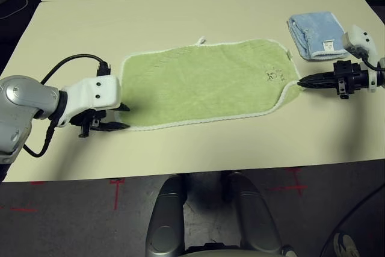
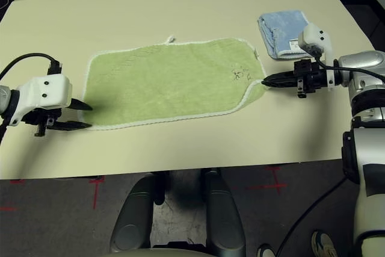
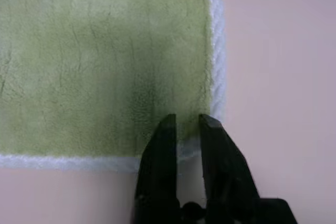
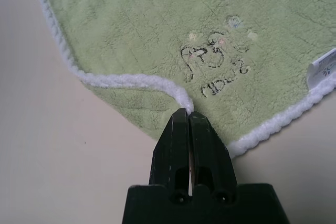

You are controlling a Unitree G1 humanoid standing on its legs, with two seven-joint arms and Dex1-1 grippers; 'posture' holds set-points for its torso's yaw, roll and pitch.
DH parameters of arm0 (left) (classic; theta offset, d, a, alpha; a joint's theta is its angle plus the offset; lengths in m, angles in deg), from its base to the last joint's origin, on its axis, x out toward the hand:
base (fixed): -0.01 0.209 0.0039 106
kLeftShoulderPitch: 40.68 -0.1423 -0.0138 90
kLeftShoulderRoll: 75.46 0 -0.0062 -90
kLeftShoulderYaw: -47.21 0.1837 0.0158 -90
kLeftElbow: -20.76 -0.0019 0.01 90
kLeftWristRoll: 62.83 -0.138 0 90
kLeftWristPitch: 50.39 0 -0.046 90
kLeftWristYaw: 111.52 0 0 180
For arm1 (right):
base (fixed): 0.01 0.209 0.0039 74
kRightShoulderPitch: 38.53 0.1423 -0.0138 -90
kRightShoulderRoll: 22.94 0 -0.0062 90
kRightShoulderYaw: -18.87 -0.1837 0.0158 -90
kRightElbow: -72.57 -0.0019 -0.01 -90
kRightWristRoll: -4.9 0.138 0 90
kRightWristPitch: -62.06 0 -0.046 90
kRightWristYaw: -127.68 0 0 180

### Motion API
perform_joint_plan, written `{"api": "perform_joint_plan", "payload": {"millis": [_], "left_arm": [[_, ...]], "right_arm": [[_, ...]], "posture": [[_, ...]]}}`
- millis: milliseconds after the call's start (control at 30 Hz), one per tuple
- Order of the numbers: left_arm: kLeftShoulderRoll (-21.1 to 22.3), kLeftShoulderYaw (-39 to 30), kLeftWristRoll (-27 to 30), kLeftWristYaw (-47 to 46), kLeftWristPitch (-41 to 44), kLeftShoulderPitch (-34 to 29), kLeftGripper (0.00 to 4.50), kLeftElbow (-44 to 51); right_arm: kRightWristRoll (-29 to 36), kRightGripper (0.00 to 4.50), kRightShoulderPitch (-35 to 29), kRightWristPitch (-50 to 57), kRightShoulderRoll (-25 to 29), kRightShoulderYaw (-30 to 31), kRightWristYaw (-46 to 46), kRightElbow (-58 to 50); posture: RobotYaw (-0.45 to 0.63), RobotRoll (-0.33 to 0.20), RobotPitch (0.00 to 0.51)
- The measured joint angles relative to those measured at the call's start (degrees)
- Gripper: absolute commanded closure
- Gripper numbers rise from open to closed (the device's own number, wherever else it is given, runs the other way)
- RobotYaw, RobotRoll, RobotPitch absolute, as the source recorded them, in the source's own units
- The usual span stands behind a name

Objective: Fold the towel and set it aside.

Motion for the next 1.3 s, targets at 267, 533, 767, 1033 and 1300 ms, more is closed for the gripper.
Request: {"api": "perform_joint_plan", "payload": {"millis": [267,533,767,1033,1300], "left_arm": [[0.3,0.0,-0.9,3.3,-3.5,-0.1,3.48,-1.4],[0.3,-0.1,-0.8,4.5,-6.4,0.7,0.55,-1.4],[-0.5,-0.1,-2.1,3.7,-10.4,-1.4,0.05,-2.4],[-2.0,0.7,-4.3,2.4,-15.7,-0.2,2.05,-6.1],[-2.1,1.4,-6.3,1.6,-17.4,1.1,4.45,-8.7]], "right_arm": [[-1.0,4.5,0.0,-0.1,-0.1,-0.9,0.0,0.0],[-1.6,4.5,0.1,-0.1,-0.8,-1.3,0.0,0.0],[-2.3,4.5,0.6,-0.1,-0.8,-1.6,0.0,0.0],[-2.7,4.5,1.1,-0.1,-0.8,-1.8,0.0,0.0],[-2.7,4.5,1.1,-0.1,-1.2,-2.0,0.0,0.0]], "posture": [[0.06,0.0,0.286],[0.06,0.0,0.287],[0.05,0.0,0.286],[0.05,0.0,0.285],[0.05,0.0,0.283]]}}
